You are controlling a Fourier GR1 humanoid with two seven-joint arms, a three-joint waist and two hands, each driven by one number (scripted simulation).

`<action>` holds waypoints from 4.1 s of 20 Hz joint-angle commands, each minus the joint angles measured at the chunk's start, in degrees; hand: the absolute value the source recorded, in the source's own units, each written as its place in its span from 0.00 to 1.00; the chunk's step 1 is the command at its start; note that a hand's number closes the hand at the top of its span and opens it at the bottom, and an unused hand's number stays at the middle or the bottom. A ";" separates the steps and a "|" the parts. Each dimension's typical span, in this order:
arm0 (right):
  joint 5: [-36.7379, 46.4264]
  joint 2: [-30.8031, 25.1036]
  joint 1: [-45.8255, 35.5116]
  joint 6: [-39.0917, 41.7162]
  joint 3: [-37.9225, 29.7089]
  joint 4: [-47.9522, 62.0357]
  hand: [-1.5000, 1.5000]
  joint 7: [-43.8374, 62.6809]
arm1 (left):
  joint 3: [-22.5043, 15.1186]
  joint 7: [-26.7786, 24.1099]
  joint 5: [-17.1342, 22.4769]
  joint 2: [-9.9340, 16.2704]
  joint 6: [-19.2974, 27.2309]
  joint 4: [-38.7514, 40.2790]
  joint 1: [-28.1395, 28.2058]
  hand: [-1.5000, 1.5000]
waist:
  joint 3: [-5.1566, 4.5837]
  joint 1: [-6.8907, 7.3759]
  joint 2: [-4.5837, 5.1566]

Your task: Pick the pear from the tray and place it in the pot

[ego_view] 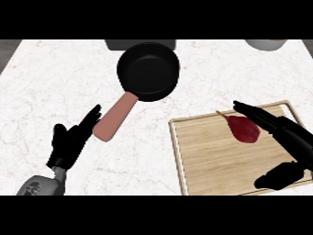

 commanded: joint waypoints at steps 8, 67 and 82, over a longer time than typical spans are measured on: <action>4.21 1.97 -3.33 1.08 -9.27 16.41 0.00 -18.22 | 3.50 2.98 -1.78 -1.37 -2.78 -1.56 0.03 0.50 | 0.02 -0.39 -0.10; -2.05 19.20 -16.79 -19.23 -16.52 36.94 1.00 -12.55 | 8.55 3.67 -6.60 -6.67 -5.98 -2.00 0.69 0.50 | -0.03 -0.70 -0.28; 12.53 20.70 -29.33 -19.81 -8.27 16.68 1.00 18.68 | 10.01 1.10 -7.64 -5.11 -9.10 -0.63 0.93 0.50 | -0.02 -0.22 -0.13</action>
